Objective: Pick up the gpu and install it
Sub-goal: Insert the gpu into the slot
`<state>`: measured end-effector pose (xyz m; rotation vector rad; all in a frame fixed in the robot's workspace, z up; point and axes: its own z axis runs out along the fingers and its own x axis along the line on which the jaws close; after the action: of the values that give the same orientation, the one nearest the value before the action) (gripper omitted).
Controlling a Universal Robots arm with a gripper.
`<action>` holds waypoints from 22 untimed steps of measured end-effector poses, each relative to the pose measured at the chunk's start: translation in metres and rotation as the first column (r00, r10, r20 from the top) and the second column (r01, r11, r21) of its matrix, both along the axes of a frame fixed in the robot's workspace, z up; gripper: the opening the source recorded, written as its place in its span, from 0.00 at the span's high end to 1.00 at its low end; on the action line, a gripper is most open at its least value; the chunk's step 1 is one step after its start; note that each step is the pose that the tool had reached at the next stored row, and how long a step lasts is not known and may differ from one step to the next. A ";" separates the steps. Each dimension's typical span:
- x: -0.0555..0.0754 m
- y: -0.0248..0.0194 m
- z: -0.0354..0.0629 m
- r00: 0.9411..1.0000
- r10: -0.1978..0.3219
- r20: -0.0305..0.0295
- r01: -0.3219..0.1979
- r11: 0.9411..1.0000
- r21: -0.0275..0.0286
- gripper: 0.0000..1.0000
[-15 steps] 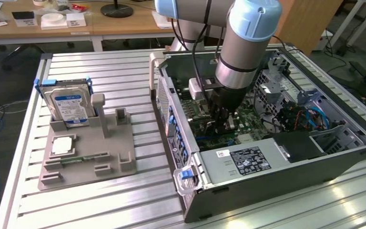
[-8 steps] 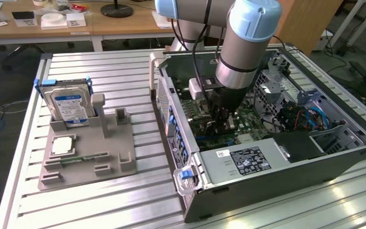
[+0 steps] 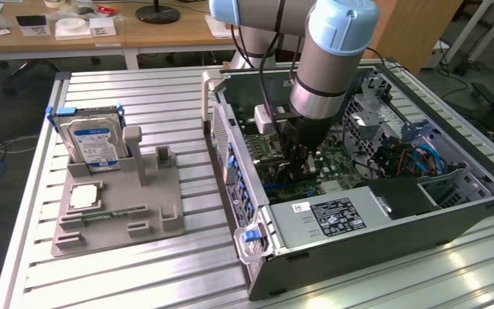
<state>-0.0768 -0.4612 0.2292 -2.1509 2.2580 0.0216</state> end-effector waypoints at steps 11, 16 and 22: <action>0.000 0.0000 -0.0036 1.000 0.000 -0.002 0.000 1.000 0.000 0.72; 0.000 0.0002 -0.0025 1.000 0.000 -0.001 0.000 1.000 0.001 0.72; 0.000 0.0001 0.0004 1.000 0.000 -0.002 0.000 1.000 0.000 0.72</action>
<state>-0.0770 -0.4611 0.2296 -2.1515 2.2589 0.0238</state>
